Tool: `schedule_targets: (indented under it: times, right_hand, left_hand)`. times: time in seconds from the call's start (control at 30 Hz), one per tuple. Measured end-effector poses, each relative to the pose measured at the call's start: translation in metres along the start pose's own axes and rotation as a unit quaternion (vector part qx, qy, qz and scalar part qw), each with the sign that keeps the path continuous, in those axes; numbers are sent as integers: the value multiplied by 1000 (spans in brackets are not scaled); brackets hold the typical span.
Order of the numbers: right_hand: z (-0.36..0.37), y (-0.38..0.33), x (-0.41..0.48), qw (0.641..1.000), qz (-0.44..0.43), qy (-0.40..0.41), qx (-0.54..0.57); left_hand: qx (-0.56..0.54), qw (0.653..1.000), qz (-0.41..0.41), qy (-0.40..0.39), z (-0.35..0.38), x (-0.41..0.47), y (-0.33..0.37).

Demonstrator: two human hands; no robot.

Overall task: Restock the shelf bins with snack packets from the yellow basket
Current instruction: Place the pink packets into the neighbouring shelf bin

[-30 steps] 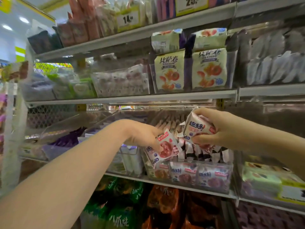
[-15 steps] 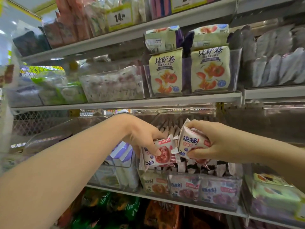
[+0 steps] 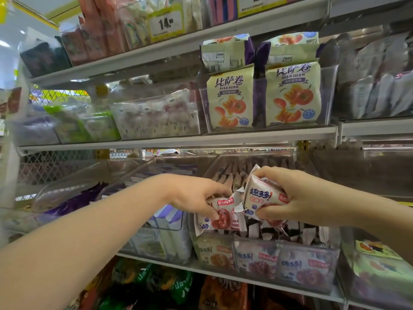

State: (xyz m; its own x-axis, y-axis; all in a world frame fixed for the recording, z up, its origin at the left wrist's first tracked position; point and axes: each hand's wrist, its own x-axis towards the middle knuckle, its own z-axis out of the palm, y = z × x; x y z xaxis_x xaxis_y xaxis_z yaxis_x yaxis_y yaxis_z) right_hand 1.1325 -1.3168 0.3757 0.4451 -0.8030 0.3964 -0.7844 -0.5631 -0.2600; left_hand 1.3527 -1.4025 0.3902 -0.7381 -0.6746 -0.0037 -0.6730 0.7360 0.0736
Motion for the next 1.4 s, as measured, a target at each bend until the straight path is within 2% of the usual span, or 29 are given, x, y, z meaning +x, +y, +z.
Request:
schedule_targets:
  times: [0.1, 0.2, 0.27, 0.43, 0.57, 0.73, 0.8, 0.87, 0.93, 0.97, 1.07, 1.23, 1.4]
  right_hand:
    - [3, -1, 1, 1000, 7, -2, -30]
    - [5, -6, 2, 992, 25, -1, -120]
    - [6, -10, -1, 984, 27, -3, -174]
    - [12, -17, -10, 954, 5, 0, -301]
    - [20, -15, -10, 931, -15, 26, -365]
    - [26, -7, -4, 920, -12, 50, -388]
    - [27, -8, -4, 922, -9, 61, -381]
    - [27, -11, -6, 927, -9, 70, -369]
    - [29, -16, -9, 931, -9, 87, -355]
    - [29, -19, -11, 933, -8, 97, -347]
    - [24, -25, -15, 939, 0, 133, -316]
    - [14, -28, -24, 940, 3, 179, -289]
    - [13, -24, -27, 947, -14, 199, -254]
  left_hand:
    - [106, 992, 46, 56, 19, -7, 1]
    - [278, 950, 54, 130, 40, -14, -1]
    - [332, 930, 40, 156, 55, -20, -8]
    - [246, 944, 31, 219, 88, -30, -18]
    - [277, 930, -5, 242, 92, -20, -19]
    - [301, 925, -5, 234, 85, -20, -22]
    - [274, 925, -13, 264, 85, -23, -12]
    - [203, 916, -6, 345, 85, -26, 4]
    - [82, 895, 37, 437, 84, -28, 25]
    - [6, 887, 66, 458, 82, -27, 35]
    - [-135, 874, 121, 451, 75, -24, 55]
    - [-155, 868, 154, 447, 61, -23, 64]
    - [-188, 879, 135, 416, 60, -21, 65]
